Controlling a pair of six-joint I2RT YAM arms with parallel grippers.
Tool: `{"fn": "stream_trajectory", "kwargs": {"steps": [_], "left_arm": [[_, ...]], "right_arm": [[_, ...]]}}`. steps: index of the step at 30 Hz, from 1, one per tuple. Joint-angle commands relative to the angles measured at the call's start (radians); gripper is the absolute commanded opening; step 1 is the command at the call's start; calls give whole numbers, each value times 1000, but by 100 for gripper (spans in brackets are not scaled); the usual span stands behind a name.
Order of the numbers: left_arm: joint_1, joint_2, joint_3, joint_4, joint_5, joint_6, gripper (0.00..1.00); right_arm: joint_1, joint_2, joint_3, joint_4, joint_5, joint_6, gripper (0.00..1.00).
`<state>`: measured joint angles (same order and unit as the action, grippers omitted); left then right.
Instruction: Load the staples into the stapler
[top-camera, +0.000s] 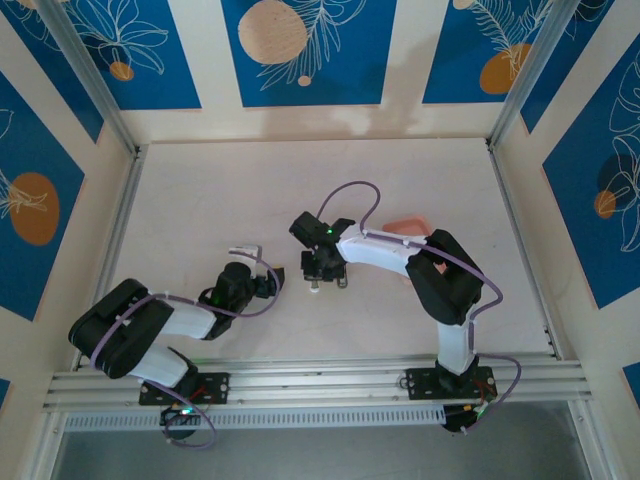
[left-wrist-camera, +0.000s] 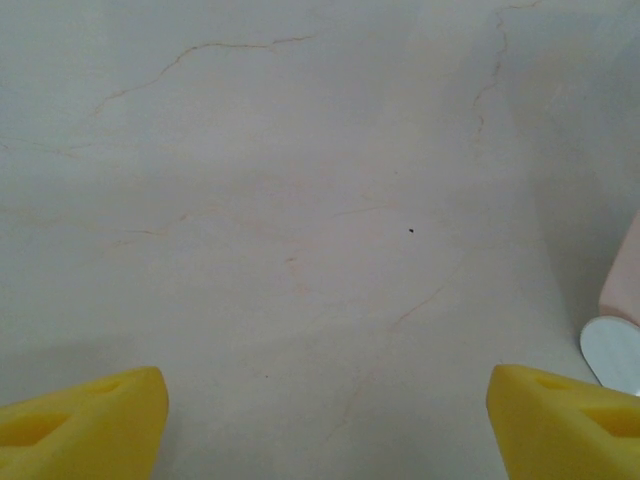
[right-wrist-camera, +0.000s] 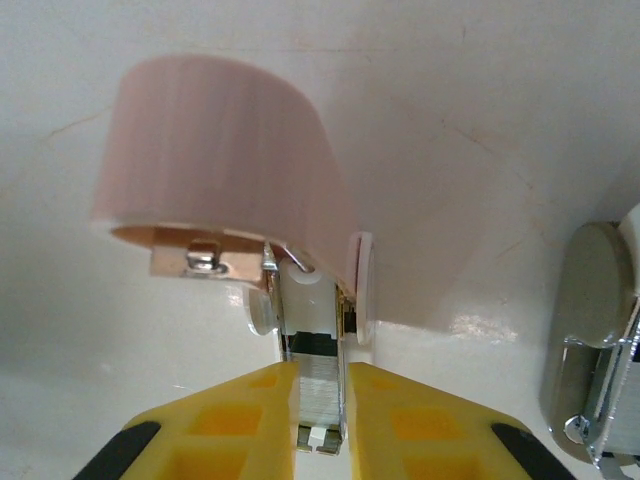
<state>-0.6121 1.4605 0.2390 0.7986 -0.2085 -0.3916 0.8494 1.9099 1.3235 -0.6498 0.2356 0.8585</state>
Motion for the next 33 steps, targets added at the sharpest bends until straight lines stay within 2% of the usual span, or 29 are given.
{"fn": "stream_trajectory", "kwargs": {"steps": [1, 5, 10, 15, 18, 22, 28, 30, 33], "left_arm": [[13, -19, 22, 16, 41, 4, 83], [12, -58, 38, -37, 74, 5, 85], [11, -115, 111, -205, 89, 2, 88], [-18, -114, 174, -273, 93, -13, 88], [-56, -92, 219, -299, 90, -10, 88], [-116, -53, 280, -315, 87, -10, 88], [-196, 12, 370, -321, 68, -1, 87], [-215, 32, 400, -330, 63, 9, 87], [-237, 52, 440, -352, 57, 24, 87]], "right_arm": [[17, -25, -24, -16, -1, 1, 20], [20, -90, -47, 2, 30, -18, 22], [11, -197, -90, 30, 59, -73, 26], [-56, -319, -126, 23, 61, -184, 28], [-138, -393, -151, 6, 11, -251, 34], [-317, -436, -159, -93, -110, -320, 37], [-554, -400, -118, -235, -163, -509, 40], [-598, -361, -94, -272, -142, -566, 40], [-622, -297, -66, -312, 29, -611, 41]]}}
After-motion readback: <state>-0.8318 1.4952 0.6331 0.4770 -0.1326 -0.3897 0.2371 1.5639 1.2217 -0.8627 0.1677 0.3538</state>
